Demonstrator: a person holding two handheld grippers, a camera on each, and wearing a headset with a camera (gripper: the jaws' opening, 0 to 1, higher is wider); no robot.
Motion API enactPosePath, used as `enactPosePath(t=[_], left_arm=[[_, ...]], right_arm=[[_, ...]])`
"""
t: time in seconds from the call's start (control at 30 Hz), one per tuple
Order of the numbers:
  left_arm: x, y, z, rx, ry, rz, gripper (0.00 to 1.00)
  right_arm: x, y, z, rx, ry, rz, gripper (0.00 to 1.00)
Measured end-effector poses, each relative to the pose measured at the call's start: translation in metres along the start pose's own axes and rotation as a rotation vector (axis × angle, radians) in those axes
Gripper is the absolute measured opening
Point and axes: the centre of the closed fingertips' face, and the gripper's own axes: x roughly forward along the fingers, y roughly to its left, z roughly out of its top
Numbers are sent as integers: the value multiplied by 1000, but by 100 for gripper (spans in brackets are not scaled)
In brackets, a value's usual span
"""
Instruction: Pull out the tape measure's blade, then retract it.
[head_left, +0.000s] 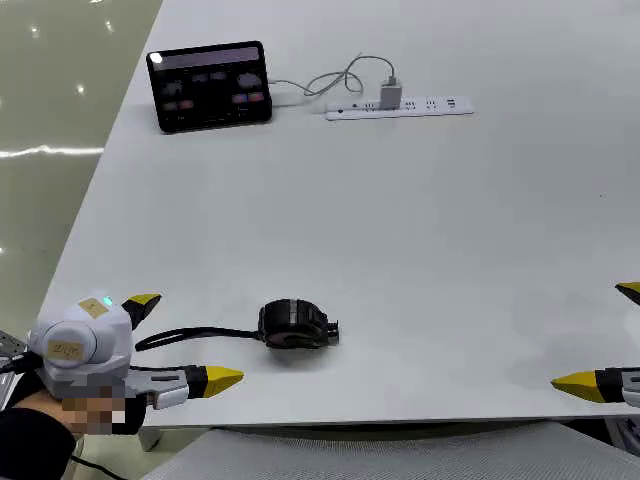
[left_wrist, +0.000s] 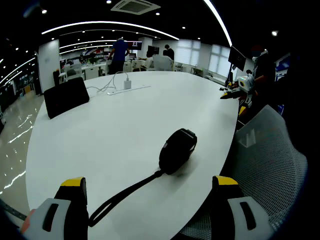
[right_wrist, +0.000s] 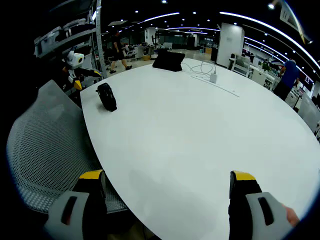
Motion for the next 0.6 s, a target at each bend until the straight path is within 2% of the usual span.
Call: enactPosePath(t=[0.27, 0.6], left_arm=[[-1, -3, 2, 9, -3, -5, 100], [-3, -3, 4, 20, -5, -5, 100]], right_arm=[[-4, -7, 2, 22, -12, -8, 98], [-3, -2, 3, 16, -18, 0, 100]])
